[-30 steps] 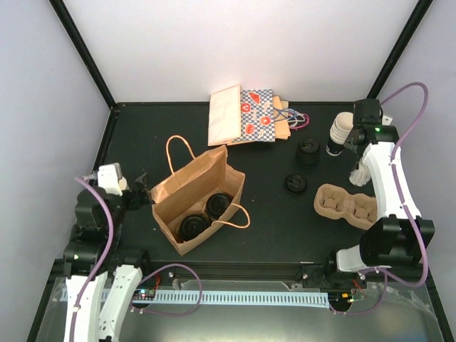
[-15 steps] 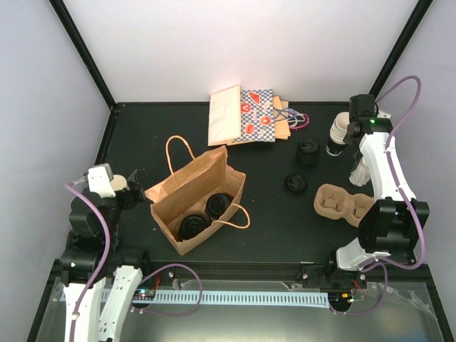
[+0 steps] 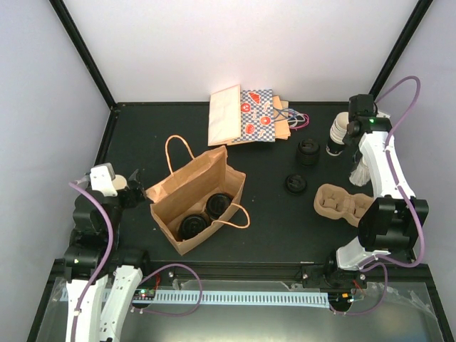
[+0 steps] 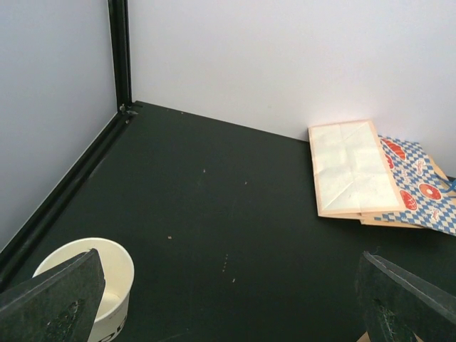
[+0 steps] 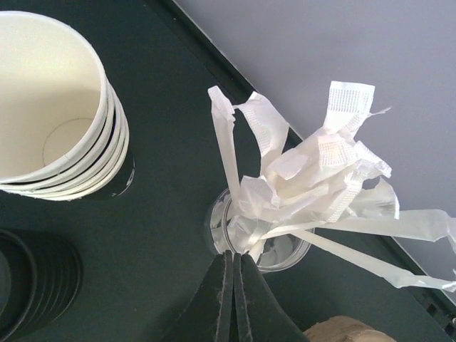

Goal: Pack the takeout coffee

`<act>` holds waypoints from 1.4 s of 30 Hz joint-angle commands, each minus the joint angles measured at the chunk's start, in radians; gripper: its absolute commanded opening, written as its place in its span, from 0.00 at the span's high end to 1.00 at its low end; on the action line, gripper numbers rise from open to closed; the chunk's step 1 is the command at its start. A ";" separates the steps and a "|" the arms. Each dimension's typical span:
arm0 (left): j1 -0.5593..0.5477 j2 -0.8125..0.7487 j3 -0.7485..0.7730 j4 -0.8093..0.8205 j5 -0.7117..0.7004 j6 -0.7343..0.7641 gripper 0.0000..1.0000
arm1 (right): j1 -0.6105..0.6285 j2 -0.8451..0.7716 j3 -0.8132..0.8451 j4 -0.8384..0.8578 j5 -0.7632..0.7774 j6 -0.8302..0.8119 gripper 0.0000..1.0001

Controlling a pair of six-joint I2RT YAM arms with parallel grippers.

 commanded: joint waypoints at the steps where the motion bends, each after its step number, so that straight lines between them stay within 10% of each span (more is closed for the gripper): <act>1: 0.001 0.010 -0.006 0.032 -0.020 0.006 0.01 | -0.005 -0.048 0.036 -0.017 0.009 0.008 0.99; 25: 0.001 0.013 -0.028 0.037 0.004 0.012 0.01 | -0.004 -0.302 0.510 -0.469 -0.389 -0.010 0.99; 35: 0.002 0.018 -0.046 0.052 0.019 0.010 0.01 | -0.003 -0.481 0.392 -0.112 -1.425 0.039 0.99; 42: 0.003 0.010 -0.059 0.059 0.016 0.011 0.01 | 0.097 -0.499 0.392 0.039 -1.558 0.099 0.99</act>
